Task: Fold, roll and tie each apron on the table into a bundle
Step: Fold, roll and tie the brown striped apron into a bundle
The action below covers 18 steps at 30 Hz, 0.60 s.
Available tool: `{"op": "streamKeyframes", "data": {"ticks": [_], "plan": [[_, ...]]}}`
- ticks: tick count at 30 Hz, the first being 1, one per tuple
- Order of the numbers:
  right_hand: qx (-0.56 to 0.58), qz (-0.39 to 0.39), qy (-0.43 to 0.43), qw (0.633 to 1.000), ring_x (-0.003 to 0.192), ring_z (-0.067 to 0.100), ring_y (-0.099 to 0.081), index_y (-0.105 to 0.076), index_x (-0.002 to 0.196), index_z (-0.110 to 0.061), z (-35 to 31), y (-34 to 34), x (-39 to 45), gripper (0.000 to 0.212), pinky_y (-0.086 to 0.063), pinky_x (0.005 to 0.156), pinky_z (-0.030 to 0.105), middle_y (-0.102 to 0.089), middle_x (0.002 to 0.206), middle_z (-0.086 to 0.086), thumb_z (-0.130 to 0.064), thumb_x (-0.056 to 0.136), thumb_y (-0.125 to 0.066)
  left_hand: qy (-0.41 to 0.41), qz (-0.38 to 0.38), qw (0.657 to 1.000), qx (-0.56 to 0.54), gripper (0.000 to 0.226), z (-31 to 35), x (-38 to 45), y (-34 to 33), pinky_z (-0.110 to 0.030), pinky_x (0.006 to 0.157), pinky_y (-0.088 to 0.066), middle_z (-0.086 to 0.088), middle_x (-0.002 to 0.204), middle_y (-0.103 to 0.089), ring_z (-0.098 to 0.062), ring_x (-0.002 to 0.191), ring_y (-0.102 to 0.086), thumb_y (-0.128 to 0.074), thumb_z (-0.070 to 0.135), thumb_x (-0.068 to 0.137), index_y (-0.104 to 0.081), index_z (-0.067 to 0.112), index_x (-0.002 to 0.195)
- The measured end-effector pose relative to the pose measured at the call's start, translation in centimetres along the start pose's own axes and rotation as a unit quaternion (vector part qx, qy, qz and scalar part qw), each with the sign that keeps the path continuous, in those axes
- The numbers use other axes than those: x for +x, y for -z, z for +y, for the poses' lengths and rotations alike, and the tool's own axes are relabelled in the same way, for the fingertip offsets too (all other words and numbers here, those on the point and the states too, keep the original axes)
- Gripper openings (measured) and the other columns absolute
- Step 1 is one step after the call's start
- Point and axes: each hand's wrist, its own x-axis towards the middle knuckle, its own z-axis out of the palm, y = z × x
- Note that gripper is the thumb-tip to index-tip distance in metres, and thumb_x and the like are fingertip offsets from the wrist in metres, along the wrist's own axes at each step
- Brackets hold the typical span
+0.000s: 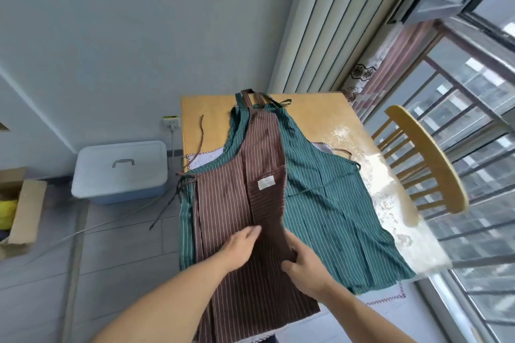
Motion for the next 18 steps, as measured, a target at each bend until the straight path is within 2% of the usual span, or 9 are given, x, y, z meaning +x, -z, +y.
{"op": "streamKeyframes", "data": {"ticks": [2, 3, 6, 8, 10, 12, 14, 16, 18], "plan": [[-0.099, -0.031, 0.035, 0.994, 0.120, 0.003, -0.063, -0.028, 0.154, -0.053, -1.6, -2.3, 0.1, 0.095, -0.053, 0.097, 0.026, -0.061, 0.137, -0.025, -0.002, 0.076, -0.046, 0.049, 0.039, 0.993, -0.101, 0.072, 0.6, -0.2, 2.0, -0.043, 0.120, -0.026, -0.004, 0.160, -0.039, -0.029, 0.147, -0.035, -0.023, 0.070, 0.099, -0.038, 0.027, 0.155], [-0.159, -0.049, 0.040, 0.985, 0.114, 0.011, -0.067, -0.018, 0.154, -0.058, -2.2, -3.6, 0.5, 0.099, -0.055, 0.093, 0.030, -0.065, 0.133, -0.019, -0.007, 0.074, -0.044, 0.080, 0.055, 0.983, -0.153, 0.079, 0.5, -0.2, 3.1, -0.045, 0.119, -0.025, -0.004, 0.159, -0.040, -0.030, 0.146, -0.036, -0.023, 0.077, 0.094, -0.039, 0.028, 0.154], [-0.335, -0.097, 0.013, 0.937, 0.080, 0.027, -0.067, 0.000, 0.155, -0.056, -3.3, -8.2, 1.7, 0.100, -0.058, 0.075, 0.038, -0.074, 0.098, 0.001, -0.006, 0.080, -0.043, 0.110, 0.076, 0.945, -0.297, 0.115, -1.0, 0.8, 6.0, -0.053, 0.121, -0.025, -0.003, 0.152, -0.051, -0.029, 0.139, -0.045, -0.029, 0.106, 0.060, -0.049, 0.033, 0.148], [-0.383, -0.136, -0.011, 0.914, 0.076, 0.027, -0.064, 0.001, 0.157, -0.050, -3.9, -11.0, 2.4, 0.095, -0.057, 0.072, 0.039, -0.069, 0.090, 0.002, -0.005, 0.087, -0.047, 0.115, 0.105, 0.927, -0.341, 0.126, -2.3, 1.5, 7.2, -0.056, 0.120, -0.027, -0.003, 0.155, -0.046, -0.029, 0.140, -0.044, -0.041, 0.107, 0.051, -0.042, 0.031, 0.152], [-0.358, -0.188, -0.040, 0.914, 0.084, 0.026, -0.069, -0.016, 0.154, -0.049, -3.6, -12.9, 3.0, 0.075, -0.060, 0.078, 0.042, -0.071, 0.099, 0.000, -0.023, 0.095, -0.054, 0.129, 0.133, 0.933, -0.309, 0.113, -3.2, 1.6, 8.0, -0.056, 0.118, -0.029, -0.004, 0.160, -0.036, -0.032, 0.144, -0.038, -0.057, 0.090, 0.069, -0.029, 0.024, 0.157], [-0.303, -0.199, -0.073, 0.929, 0.092, 0.020, -0.073, -0.043, 0.144, -0.042, -2.7, -14.0, 3.2, 0.050, -0.061, 0.085, 0.041, -0.072, 0.108, -0.004, -0.047, 0.097, -0.059, 0.143, 0.158, 0.941, -0.261, 0.083, -5.0, 2.2, 8.2, -0.054, 0.113, -0.040, -0.008, 0.154, -0.044, -0.033, 0.134, -0.048, -0.068, 0.056, 0.088, -0.035, 0.017, 0.153], [-0.284, -0.121, -0.075, 0.948, 0.103, 0.014, -0.068, -0.056, 0.136, -0.037, -1.7, -13.7, 3.0, 0.040, -0.058, 0.092, 0.036, -0.068, 0.120, -0.007, -0.048, 0.098, -0.059, 0.144, 0.168, 0.945, -0.240, 0.057, -6.5, 2.7, 8.2, -0.053, 0.107, -0.047, -0.011, 0.143, -0.056, -0.032, 0.123, -0.058, -0.067, 0.030, 0.096, -0.045, 0.013, 0.145], [-0.283, 0.007, -0.077, 0.956, 0.118, 0.010, -0.058, -0.053, 0.141, -0.033, -0.5, -12.3, 3.3, 0.044, -0.053, 0.100, 0.030, -0.059, 0.134, -0.009, -0.039, 0.098, -0.061, 0.144, 0.173, 0.947, -0.229, 0.046, -6.8, 2.7, 8.2, -0.049, 0.109, -0.047, -0.011, 0.140, -0.058, -0.032, 0.122, -0.059, -0.062, 0.015, 0.099, -0.049, 0.008, 0.143], [-0.265, 0.081, -0.115, 0.954, 0.122, 0.010, -0.052, -0.044, 0.146, -0.029, 0.8, -10.4, 4.0, 0.054, -0.051, 0.099, 0.028, -0.053, 0.137, -0.009, -0.038, 0.096, -0.065, 0.143, 0.190, 0.949, -0.207, 0.044, -6.4, 2.7, 8.2, -0.042, 0.110, -0.045, -0.013, 0.140, -0.057, -0.031, 0.125, -0.056, -0.058, 0.008, 0.101, -0.049, 0.004, 0.144]]}}
